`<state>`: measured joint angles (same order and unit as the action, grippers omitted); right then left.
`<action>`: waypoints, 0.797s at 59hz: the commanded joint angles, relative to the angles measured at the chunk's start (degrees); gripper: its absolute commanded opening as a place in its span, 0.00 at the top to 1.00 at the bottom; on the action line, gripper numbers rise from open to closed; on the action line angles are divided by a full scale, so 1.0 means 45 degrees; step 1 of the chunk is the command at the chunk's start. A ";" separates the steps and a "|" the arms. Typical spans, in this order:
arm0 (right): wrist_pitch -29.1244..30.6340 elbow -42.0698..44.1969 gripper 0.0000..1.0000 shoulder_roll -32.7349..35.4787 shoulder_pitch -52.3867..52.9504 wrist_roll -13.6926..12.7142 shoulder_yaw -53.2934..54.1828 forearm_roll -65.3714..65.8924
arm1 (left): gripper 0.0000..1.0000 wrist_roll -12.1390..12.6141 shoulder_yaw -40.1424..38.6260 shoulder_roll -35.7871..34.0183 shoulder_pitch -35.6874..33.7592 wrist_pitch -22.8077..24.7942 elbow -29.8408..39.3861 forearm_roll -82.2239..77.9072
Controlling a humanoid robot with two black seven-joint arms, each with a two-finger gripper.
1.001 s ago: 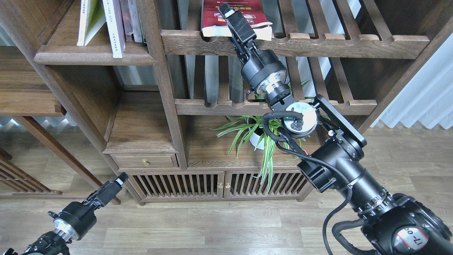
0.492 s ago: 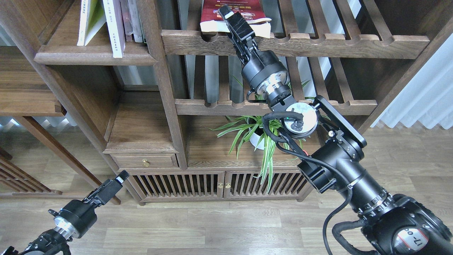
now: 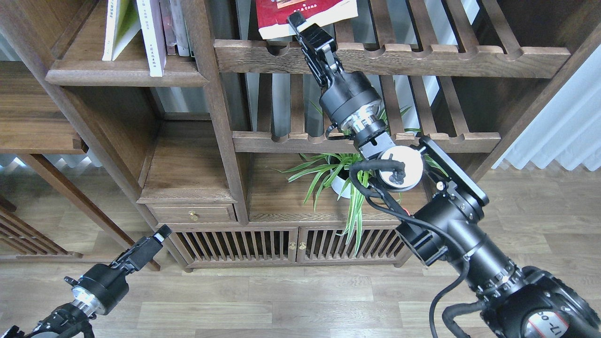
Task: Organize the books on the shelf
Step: 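Grasp the red book and pull it off the top shelf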
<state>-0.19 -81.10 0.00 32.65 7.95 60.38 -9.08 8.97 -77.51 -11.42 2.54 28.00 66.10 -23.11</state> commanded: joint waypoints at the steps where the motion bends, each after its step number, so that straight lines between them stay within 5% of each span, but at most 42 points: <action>1: -0.0075 -0.0903 0.95 -0.0001 -0.0478 -0.0010 0.0176 -0.0015 | 0.01 -0.0020 -0.0042 0.0097 -0.0019 0.0000 -0.0099 0.0019; 23: 0.0452 -0.3091 0.95 -0.0001 -0.2802 0.0029 0.0937 0.0005 | 0.01 -0.0039 -0.0316 0.0703 -0.0155 0.0000 -0.0607 0.0547; 47: 0.4376 -0.3111 0.96 0.0800 -0.6824 0.0010 0.2421 0.0005 | 0.01 -0.0098 -0.0355 0.0820 -0.1307 0.0000 -0.2539 0.1620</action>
<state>15.40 -95.15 3.39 7.47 7.96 68.78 -9.04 8.54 -78.98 -7.69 -0.99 28.00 58.06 -18.30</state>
